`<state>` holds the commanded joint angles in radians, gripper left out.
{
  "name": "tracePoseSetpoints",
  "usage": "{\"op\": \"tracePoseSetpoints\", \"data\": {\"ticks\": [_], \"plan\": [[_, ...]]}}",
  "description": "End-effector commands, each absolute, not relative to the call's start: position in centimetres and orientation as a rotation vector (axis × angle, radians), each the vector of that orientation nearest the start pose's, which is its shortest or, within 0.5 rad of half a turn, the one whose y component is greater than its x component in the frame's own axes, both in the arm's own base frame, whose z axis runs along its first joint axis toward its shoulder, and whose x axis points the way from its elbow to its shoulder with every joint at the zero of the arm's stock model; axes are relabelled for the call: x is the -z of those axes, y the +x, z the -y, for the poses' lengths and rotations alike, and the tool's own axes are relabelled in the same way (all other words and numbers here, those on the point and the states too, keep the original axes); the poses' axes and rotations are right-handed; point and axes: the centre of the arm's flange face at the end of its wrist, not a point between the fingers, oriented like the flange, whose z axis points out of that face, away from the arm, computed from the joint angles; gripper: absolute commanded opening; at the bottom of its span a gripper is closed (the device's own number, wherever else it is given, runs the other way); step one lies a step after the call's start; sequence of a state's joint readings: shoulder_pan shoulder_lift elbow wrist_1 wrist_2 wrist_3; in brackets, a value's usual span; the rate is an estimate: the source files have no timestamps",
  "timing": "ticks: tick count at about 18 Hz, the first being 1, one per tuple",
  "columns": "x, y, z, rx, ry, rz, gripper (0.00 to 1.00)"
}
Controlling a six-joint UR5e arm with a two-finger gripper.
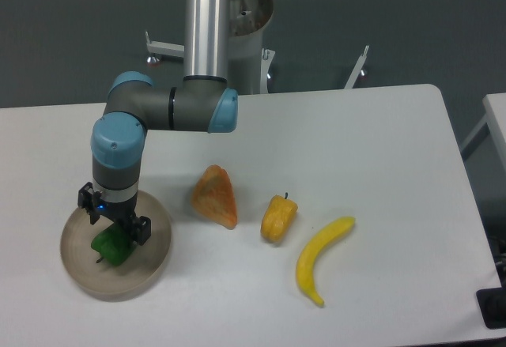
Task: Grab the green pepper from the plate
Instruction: 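Close the gripper on the green pepper, then lift the green pepper off the plate and carry it toward the banana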
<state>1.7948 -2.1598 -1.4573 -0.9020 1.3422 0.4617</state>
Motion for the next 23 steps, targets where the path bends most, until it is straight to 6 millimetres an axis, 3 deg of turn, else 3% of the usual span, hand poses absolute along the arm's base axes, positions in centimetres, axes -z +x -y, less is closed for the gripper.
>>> {"op": "tracePoseSetpoints", "data": {"ticks": [6, 11, 14, 15, 18, 23], "plan": [[-26.7, -0.2, -71.7, 0.214, -2.842, -0.384, 0.49], [-27.7, -0.3, -71.5, 0.206, -2.83, -0.387, 0.46], [-29.8, -0.9, -71.6, 0.177, -2.799, -0.428, 0.44], [-30.5, -2.0, -71.6, 0.158, -2.789, -0.432, 0.44], [-32.7, -8.9, -70.5, -0.014, -2.792, -0.451, 0.44], [-34.2, -19.9, -67.6, -0.139, -2.808, -0.49, 0.44]]}}
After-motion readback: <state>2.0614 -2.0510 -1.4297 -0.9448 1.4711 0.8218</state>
